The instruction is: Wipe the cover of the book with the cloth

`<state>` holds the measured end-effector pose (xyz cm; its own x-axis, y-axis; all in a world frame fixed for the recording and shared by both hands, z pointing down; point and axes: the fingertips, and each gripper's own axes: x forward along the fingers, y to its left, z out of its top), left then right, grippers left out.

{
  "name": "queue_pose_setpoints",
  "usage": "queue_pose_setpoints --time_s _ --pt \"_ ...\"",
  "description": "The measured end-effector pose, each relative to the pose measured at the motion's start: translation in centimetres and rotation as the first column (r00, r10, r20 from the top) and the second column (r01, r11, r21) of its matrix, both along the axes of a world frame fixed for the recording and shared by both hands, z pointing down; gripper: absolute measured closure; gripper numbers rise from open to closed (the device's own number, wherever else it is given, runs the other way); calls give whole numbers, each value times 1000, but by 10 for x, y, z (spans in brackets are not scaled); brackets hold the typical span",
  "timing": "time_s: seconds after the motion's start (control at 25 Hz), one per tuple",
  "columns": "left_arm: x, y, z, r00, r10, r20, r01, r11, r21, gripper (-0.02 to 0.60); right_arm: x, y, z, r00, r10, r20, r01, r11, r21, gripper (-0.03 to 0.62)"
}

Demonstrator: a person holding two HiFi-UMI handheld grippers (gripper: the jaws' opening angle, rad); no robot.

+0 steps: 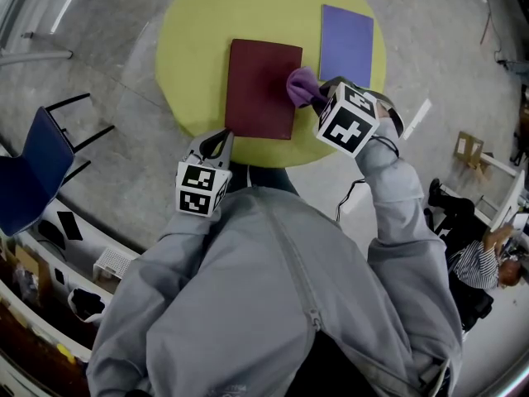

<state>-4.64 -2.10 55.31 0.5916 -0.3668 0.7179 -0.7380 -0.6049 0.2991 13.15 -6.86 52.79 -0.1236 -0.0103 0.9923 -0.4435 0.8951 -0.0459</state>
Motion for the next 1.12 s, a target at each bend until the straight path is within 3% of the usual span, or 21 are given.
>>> queue_pose_setpoints --time_s 0.36,0.72,1.12 --pt "3 0 -2 1000 -13 -10 13 1000 2 563 -58 -3 -37 991 -97 95 90 993 73 511" --pt "-2 0 -2 1000 -24 -12 24 1000 10 564 -127 6 -40 967 -172 190 161 984 75 511" --pt "-8 -1 1 999 -39 -18 40 999 17 565 -177 18 -19 945 -219 241 219 975 25 511"
